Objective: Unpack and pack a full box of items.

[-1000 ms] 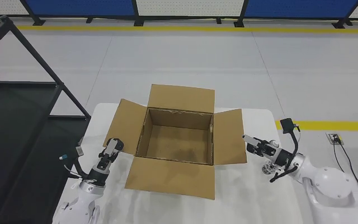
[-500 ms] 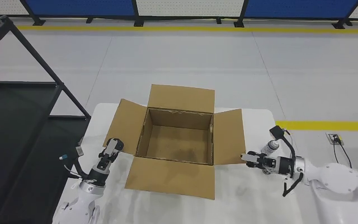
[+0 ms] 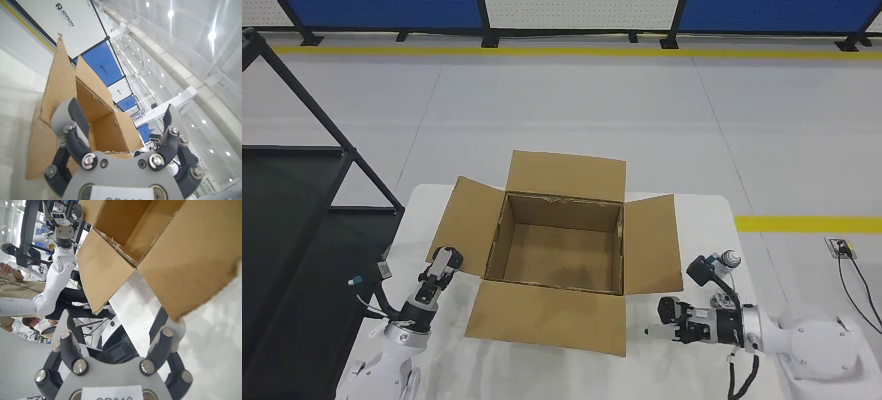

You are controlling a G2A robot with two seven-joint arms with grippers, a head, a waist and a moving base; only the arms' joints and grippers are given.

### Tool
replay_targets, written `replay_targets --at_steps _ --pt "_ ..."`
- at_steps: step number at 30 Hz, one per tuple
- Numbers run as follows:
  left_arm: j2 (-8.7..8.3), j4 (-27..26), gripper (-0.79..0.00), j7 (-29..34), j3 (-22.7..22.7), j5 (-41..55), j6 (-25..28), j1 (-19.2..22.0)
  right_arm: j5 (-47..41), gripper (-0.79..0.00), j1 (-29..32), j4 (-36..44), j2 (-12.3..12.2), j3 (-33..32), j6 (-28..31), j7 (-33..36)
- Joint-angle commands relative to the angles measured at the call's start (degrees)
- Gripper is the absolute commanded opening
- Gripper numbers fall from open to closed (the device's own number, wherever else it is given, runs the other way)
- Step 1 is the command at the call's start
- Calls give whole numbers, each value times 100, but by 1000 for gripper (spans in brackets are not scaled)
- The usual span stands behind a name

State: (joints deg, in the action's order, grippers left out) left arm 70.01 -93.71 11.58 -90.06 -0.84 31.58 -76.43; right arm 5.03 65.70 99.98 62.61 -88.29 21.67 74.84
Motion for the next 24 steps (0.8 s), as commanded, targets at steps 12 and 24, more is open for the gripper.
replay_targets --at_steps 12,24 --pt "0 0 0 0 0 0 0 0 -224 0 -173 -36 -85 309 208 -102" --pt "0 0 0 0 0 0 0 0 -439 0 -268 -160 -165 401 188 -353"
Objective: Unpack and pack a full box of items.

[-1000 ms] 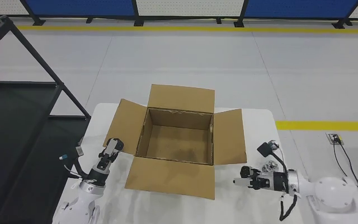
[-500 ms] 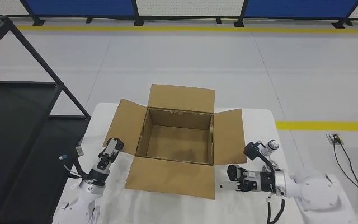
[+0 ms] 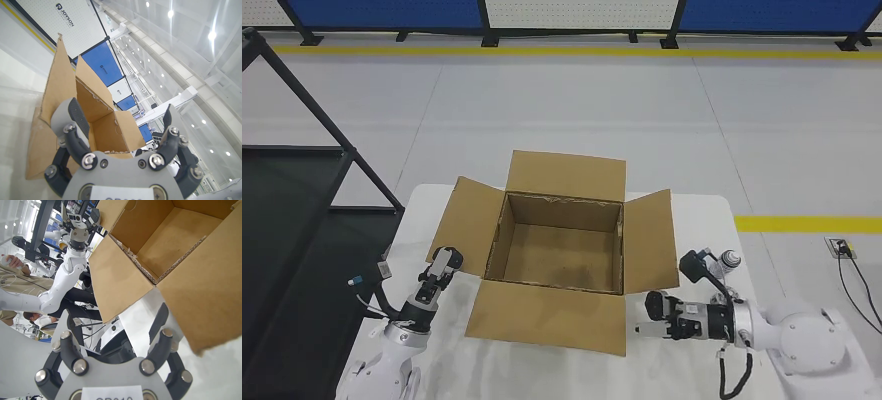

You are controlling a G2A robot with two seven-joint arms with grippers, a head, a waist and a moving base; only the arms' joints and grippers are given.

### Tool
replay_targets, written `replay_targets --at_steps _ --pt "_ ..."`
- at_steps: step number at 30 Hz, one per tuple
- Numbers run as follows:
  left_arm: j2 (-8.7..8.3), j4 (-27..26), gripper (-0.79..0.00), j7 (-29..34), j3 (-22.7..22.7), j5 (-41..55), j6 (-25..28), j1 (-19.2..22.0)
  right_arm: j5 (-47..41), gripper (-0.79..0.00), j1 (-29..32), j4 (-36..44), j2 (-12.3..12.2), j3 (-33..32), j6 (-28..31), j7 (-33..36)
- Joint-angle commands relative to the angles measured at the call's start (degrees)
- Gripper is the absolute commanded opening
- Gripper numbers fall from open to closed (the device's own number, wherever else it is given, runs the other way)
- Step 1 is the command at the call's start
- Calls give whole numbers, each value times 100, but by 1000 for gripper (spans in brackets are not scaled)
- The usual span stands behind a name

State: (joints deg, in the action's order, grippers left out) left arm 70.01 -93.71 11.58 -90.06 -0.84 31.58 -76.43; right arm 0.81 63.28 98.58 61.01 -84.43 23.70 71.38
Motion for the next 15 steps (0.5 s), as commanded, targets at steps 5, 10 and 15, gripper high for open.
replay_targets --at_steps 5,10,15 --pt "0 0 0 0 0 0 0 0 40 0 -137 -123 -39 67 -104 -61" --pt "0 0 0 0 0 0 0 0 159 0 -186 -15 -85 247 58 273" --pt "0 0 0 0 0 0 0 0 -26 0 -101 141 -128 294 292 349"
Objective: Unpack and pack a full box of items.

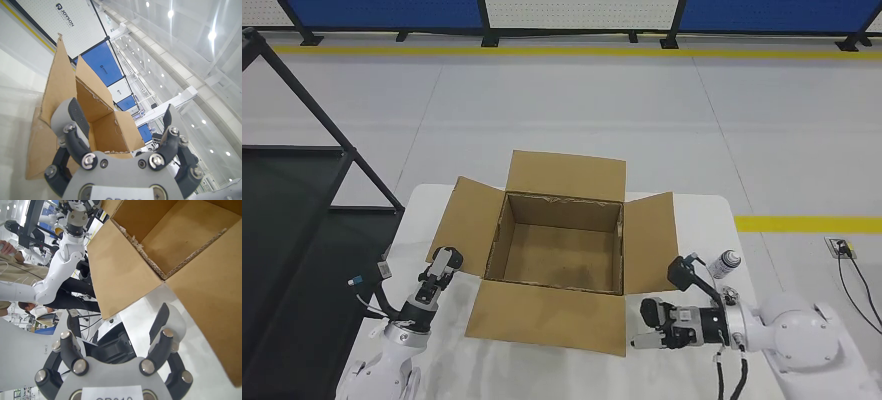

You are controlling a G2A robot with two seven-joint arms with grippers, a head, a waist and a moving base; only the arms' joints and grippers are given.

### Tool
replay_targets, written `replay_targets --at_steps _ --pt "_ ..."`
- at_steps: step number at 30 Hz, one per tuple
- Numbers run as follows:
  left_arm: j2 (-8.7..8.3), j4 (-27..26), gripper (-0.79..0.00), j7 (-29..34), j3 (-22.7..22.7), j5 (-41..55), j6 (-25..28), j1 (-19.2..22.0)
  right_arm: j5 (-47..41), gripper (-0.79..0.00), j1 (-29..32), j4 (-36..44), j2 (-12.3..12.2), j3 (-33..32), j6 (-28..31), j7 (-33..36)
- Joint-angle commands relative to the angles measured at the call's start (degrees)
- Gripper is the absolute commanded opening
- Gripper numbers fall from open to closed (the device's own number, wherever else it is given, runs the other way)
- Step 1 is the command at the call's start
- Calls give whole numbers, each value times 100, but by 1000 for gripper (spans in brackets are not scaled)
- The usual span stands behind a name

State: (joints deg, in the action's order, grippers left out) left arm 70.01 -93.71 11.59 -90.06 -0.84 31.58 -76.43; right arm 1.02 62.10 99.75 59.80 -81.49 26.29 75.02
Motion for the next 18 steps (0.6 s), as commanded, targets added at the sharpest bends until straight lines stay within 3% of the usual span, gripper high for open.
replay_targets --at_steps 1,12,18 --pt "0 0 0 0 0 0 0 0 -86 0 31 40 -14 -9 51 -51" --pt "0 0 0 0 0 0 0 0 310 0 -69 184 -49 320 114 -445" --pt "0 0 0 0 0 0 0 0 677 0 -240 147 -51 532 -137 -708"
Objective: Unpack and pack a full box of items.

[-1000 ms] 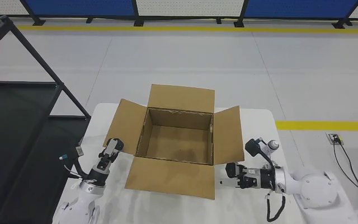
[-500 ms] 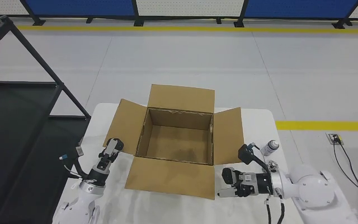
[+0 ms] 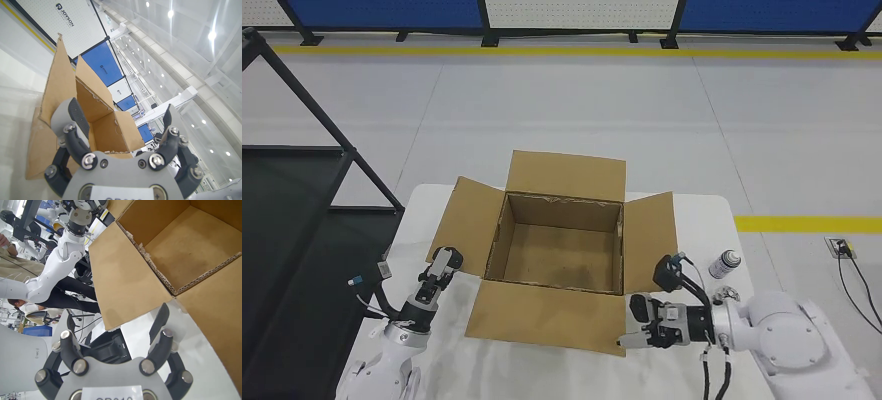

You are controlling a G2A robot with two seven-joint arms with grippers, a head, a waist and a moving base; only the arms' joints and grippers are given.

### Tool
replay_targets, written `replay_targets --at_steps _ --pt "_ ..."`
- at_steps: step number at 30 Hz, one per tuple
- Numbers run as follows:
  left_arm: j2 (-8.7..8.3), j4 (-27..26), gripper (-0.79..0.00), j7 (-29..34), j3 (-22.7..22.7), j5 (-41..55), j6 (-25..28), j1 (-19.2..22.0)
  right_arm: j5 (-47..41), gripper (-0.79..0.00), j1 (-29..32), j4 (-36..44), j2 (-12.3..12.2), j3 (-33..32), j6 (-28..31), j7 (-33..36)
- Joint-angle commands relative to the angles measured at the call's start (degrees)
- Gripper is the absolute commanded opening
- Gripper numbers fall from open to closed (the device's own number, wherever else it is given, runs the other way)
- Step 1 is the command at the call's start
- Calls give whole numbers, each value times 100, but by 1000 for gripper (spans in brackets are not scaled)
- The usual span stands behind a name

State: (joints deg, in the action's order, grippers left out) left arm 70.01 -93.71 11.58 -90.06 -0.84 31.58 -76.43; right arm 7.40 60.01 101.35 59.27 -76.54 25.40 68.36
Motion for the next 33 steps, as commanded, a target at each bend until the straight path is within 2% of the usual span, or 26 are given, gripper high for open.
replay_targets --at_steps 1,13,23,33 --pt "0 0 0 0 0 0 0 0 68 0 -62 -37 3 70 -86 -92" --pt "0 0 0 0 0 0 0 0 315 0 -216 -245 -44 116 -300 -396" --pt "0 0 0 0 0 0 0 0 492 0 -76 -14 -105 190 -232 -373" --pt "0 0 0 0 0 0 0 0 610 0 -178 -123 -122 256 -511 -680"
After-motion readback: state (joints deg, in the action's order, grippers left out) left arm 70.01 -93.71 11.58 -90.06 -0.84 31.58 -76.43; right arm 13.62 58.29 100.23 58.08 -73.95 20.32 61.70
